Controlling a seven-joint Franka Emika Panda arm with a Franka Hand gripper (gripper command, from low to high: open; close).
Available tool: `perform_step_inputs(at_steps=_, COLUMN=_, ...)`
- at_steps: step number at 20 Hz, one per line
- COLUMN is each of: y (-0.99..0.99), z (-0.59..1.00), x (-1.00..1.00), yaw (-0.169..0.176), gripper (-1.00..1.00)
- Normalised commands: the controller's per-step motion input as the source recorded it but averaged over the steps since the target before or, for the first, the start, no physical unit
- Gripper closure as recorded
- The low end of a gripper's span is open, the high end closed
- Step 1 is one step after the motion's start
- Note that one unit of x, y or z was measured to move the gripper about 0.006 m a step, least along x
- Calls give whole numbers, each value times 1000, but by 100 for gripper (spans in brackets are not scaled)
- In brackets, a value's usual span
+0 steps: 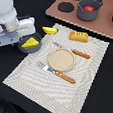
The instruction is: Interact with the objects in diverse but meaningful ways.
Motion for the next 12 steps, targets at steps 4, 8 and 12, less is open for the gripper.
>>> perform_step_inputs(at_steps=4, y=189, z=-226, x=-73, yaw=0, gripper=100)
perform_step_inputs(at_steps=8, y=205, z=504, x=-173, yaw=1, gripper=100)
perform_step_inputs(at_steps=12, y=304, z=991, x=-212, yaw=0, gripper=100)
